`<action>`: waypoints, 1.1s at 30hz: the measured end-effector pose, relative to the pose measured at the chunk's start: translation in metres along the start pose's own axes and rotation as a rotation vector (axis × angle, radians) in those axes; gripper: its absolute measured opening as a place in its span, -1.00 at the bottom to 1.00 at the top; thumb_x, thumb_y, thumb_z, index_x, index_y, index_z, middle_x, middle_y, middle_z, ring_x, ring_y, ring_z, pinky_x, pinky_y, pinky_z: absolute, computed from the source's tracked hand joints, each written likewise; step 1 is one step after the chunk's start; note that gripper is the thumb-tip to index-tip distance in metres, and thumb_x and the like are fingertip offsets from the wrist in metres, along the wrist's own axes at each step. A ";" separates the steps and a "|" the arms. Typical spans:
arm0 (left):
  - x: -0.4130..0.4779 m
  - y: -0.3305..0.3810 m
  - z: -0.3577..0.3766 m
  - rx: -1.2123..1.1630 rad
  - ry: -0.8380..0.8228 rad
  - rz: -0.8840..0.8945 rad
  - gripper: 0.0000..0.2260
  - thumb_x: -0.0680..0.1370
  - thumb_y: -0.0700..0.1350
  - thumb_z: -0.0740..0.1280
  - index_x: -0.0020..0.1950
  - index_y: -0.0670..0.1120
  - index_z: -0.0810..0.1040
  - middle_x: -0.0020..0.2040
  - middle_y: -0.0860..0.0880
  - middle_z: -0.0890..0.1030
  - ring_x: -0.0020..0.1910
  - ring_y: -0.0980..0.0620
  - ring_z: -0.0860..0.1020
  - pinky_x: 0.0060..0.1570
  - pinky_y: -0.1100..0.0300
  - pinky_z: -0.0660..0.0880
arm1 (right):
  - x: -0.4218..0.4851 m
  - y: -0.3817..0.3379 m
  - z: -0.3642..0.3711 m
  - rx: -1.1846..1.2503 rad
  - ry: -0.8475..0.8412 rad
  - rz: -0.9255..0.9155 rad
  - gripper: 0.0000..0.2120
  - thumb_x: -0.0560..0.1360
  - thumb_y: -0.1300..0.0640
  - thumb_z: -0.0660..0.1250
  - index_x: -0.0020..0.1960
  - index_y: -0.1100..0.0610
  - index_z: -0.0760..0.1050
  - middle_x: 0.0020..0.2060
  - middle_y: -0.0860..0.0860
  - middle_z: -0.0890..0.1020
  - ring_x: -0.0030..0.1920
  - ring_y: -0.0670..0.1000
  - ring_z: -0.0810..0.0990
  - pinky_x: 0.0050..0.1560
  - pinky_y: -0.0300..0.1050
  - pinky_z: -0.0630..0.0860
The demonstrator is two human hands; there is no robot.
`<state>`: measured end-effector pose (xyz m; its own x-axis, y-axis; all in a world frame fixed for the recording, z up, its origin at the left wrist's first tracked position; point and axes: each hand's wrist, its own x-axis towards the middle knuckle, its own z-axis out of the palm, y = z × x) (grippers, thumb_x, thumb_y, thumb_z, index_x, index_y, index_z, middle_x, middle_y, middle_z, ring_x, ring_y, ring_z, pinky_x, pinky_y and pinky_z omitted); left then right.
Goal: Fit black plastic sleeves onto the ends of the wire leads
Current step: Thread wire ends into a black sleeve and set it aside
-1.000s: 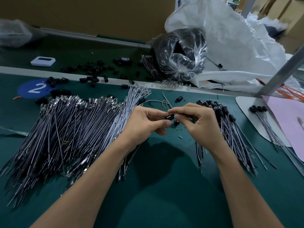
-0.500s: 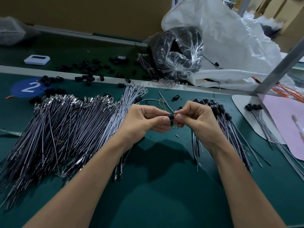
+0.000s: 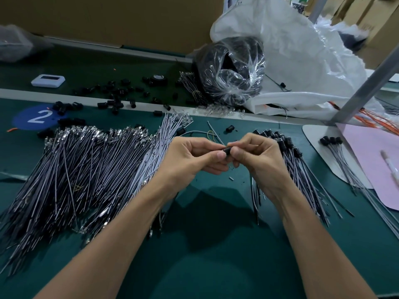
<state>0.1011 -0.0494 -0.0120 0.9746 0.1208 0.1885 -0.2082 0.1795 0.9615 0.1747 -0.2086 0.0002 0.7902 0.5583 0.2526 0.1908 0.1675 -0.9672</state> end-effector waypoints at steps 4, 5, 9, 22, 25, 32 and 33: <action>-0.001 0.006 0.006 -0.040 -0.096 -0.036 -0.75 0.45 -0.06 0.38 0.06 -0.15 0.61 -0.18 -0.16 0.72 -0.23 -0.10 0.71 -0.22 0.13 0.64 | -0.004 -0.014 -0.005 0.033 -0.007 -0.009 -0.95 0.43 0.15 0.40 -0.15 0.12 0.58 -0.13 0.03 0.67 -0.18 0.02 0.57 -0.10 -0.19 0.53; -0.001 0.007 0.004 -0.017 -0.084 -0.033 -0.70 0.46 0.03 0.35 0.08 -0.13 0.60 -0.17 -0.15 0.72 -0.23 -0.11 0.70 -0.21 0.12 0.64 | -0.007 -0.019 -0.011 0.088 -0.010 -0.008 -0.95 0.47 0.17 0.35 -0.12 0.16 0.55 -0.07 0.07 0.69 -0.14 0.03 0.62 -0.07 -0.17 0.57; 0.004 0.013 -0.015 -0.045 0.271 0.050 -0.53 0.53 0.24 0.13 0.01 -0.10 0.62 -0.23 -0.10 0.71 -0.29 -0.08 0.68 -0.28 0.15 0.59 | -0.020 -0.052 -0.065 0.275 0.023 -0.071 -0.92 0.48 0.05 0.40 -0.08 0.05 0.62 -0.13 0.01 0.72 -0.11 -0.05 0.70 -0.05 -0.18 0.62; 0.004 0.016 -0.024 -0.131 0.626 0.051 -0.53 0.68 0.10 0.11 -0.21 -0.09 0.67 -0.40 -0.06 0.65 -0.44 0.01 0.58 -0.35 0.23 0.54 | 0.002 -0.047 -0.135 -1.244 0.375 0.168 -0.76 0.59 0.05 0.29 0.10 0.19 0.62 -0.11 0.15 0.69 -0.25 0.05 0.58 -0.15 -0.17 0.47; 0.005 0.015 -0.023 -0.126 0.627 0.040 -0.52 0.67 0.11 0.12 -0.24 -0.07 0.67 -0.39 -0.06 0.65 -0.44 0.00 0.59 -0.33 0.20 0.54 | 0.007 -0.043 -0.097 -1.221 0.363 0.036 -0.78 0.59 0.14 0.31 0.15 0.21 0.61 -0.04 0.14 0.68 -0.15 0.03 0.58 0.02 -0.09 0.48; 0.007 0.015 -0.026 -0.113 0.649 0.058 -0.52 0.67 0.11 0.12 -0.22 -0.12 0.66 -0.39 -0.08 0.65 -0.44 -0.01 0.58 -0.35 0.18 0.53 | 0.021 -0.016 -0.020 -1.155 0.030 0.095 -0.79 0.52 0.33 0.33 0.02 0.12 0.68 -0.14 -0.01 0.71 -0.17 -0.17 0.62 0.01 -0.28 0.54; 0.007 0.015 -0.026 -0.115 0.657 0.064 -0.52 0.67 0.11 0.12 -0.22 -0.12 0.66 -0.39 -0.08 0.65 -0.45 -0.01 0.58 -0.36 0.20 0.53 | 0.022 -0.012 -0.014 -1.151 0.021 0.110 -0.79 0.52 0.33 0.33 0.03 0.13 0.68 -0.10 0.02 0.72 -0.11 -0.09 0.64 0.09 -0.20 0.55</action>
<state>0.1024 -0.0206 -0.0014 0.7149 0.6976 0.0482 -0.3065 0.2507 0.9183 0.1975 -0.2096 0.0170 0.8428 0.5088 0.1754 0.5297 -0.7265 -0.4377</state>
